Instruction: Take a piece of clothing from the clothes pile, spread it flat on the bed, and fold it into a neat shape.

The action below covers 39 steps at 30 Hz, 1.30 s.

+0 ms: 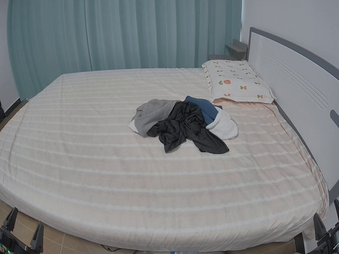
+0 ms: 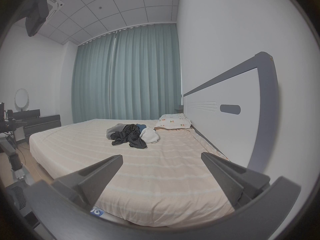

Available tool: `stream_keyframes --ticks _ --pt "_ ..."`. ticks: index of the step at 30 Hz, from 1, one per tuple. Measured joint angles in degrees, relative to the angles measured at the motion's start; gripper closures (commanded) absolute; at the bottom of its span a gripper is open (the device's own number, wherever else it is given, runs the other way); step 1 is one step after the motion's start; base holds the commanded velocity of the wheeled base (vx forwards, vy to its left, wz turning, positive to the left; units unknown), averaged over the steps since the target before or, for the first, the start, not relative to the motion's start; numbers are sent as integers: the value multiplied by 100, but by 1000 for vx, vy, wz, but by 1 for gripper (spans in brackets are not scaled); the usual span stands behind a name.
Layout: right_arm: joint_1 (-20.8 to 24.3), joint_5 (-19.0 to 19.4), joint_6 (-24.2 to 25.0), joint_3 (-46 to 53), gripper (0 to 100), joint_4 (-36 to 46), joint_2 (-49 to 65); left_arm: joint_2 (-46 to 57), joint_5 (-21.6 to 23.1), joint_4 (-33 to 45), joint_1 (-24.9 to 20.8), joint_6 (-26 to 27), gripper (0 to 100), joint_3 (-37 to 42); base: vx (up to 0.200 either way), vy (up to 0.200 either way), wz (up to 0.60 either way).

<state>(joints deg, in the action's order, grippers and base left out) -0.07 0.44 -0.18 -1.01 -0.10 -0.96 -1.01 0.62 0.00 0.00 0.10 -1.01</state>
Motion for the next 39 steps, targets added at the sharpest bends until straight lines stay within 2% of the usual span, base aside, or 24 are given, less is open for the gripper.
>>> stream_keyframes --ticks 17,21,24,31,39 --pt "0 34 0 -33 0 63 -178 0 0 0 0 0 0 0 0 0 0" --pt "0 117 144 -461 0 208 -308 0 0 0 0 0 0 0 0 0 0" --pt "10 317 221 -905 0 538 -527 0 0 0 0 -2 0 0 0 0 0" --pt "43 702 297 -1510 0 647 -1824 0 0 0 0 0 0 0 0 0 0" --pt "176 831 360 -1875 0 -171 -3961 0 0 2 0 0 0 0 0 0 0"
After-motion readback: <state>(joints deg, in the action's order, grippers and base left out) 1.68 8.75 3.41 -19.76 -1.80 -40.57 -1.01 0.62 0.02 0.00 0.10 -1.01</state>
